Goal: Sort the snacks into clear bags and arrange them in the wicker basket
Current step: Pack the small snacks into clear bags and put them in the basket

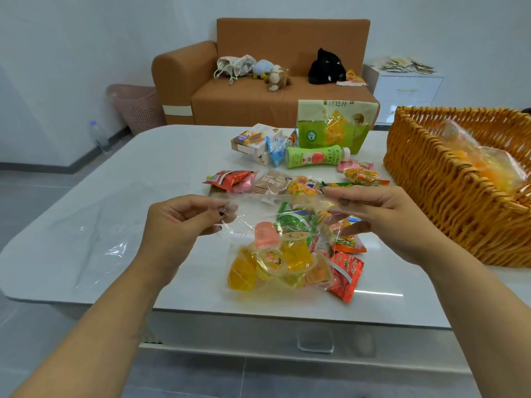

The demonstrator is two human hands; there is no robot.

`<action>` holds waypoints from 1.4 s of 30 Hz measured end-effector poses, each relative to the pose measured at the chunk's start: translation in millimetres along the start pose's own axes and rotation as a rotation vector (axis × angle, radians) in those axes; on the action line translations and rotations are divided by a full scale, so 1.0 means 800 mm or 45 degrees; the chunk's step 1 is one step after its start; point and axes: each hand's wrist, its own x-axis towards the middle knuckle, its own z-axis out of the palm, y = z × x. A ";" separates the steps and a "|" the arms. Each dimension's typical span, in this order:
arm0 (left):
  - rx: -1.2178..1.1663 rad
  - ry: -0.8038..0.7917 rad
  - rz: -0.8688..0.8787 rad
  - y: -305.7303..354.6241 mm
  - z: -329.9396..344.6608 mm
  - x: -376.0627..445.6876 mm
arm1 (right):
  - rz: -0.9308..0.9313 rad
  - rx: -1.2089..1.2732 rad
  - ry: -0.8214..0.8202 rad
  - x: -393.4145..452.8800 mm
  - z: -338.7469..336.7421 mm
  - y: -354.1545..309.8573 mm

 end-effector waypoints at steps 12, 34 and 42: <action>0.025 -0.150 0.157 0.002 0.010 0.004 | -0.089 0.031 -0.011 0.003 -0.001 0.005; 0.249 -0.032 -0.157 -0.009 0.035 0.003 | -0.052 -0.364 0.160 0.000 0.021 0.016; 0.078 -0.061 -0.253 -0.006 0.031 -0.002 | -0.036 -0.214 0.159 0.000 0.016 0.013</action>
